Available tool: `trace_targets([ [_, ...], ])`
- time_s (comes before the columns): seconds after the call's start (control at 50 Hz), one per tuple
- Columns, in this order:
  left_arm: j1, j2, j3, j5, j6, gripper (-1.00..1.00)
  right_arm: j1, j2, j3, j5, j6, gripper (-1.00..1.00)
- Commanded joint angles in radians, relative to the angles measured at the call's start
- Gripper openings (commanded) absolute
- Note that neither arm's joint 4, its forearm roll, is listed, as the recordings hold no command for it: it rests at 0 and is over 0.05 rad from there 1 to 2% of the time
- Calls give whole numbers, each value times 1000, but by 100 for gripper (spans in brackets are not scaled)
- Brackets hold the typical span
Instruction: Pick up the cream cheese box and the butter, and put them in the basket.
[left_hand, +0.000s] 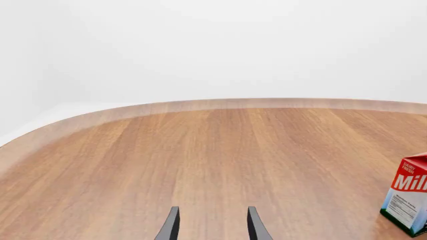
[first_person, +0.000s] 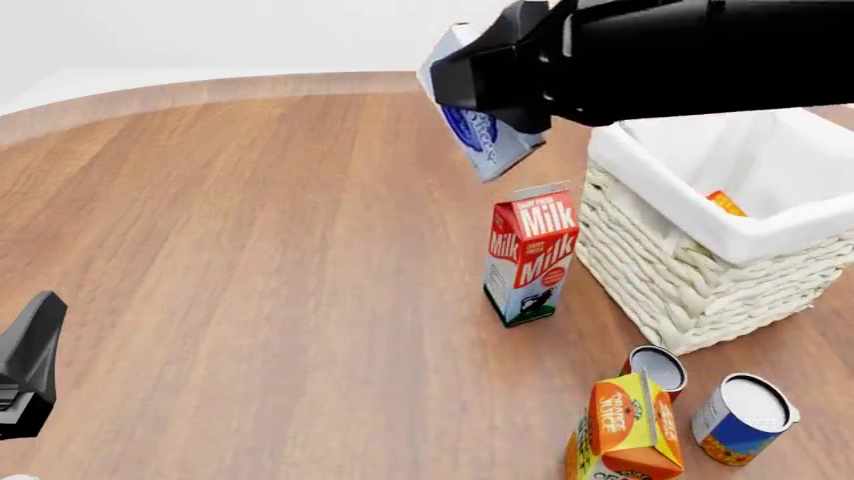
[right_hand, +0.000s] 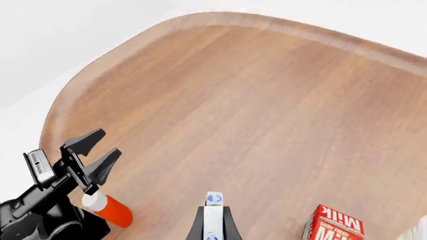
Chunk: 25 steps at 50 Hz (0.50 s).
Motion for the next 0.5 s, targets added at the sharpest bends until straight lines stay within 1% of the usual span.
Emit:
trace_targets([
  [0.02, 0, 0, 0, 0, -1, 100, -104, -51, -57, 31, -39, -100],
  [0.04, 0, 0, 0, 0, 0, 100, -119, -58, -45, 21, -24, -100],
  [0.08, 0, 0, 0, 0, 0, 100, -149, -63, -39, 20, -43, -100],
  [0.1, 0, 0, 0, 0, 0, 100, -161, -69, -46, 25, -26, -100],
  [0.16, 0, 0, 0, 0, 0, 100, -183, -71, -82, 55, -47, -100],
  [0.18, 0, 0, 0, 0, 0, 100, -194, -79, -79, 52, -39, -100],
  [0.2, 0, 0, 0, 0, 0, 100, -208, -85, -75, 51, -56, -100],
  [0.24, 0, 0, 0, 0, 0, 100, -227, -88, -103, 72, -46, -100],
  [0.26, 0, 0, 0, 0, 0, 100, -234, -92, -88, 63, -50, -100],
  [0.32, 0, 0, 0, 0, 0, 100, -277, -104, -97, 80, -56, -100],
  [0.34, 0, 0, 0, 0, 0, 100, -277, -104, -96, 80, -56, -100],
  [0.36, 0, 0, 0, 0, 0, 100, -294, -113, -96, 79, -42, -100],
  [0.4, 0, 0, 0, 0, 0, 100, -328, -134, -71, 75, -47, -100],
  [0.42, 0, 0, 0, 0, 1, 100, -349, -138, -77, 83, -51, -100],
  [0.46, 0, 0, 0, 0, -1, 100, -389, -146, -70, 80, -33, -100],
  [0.5, 0, 0, 0, 0, 0, 100, -417, -164, -74, 98, -27, -100],
])
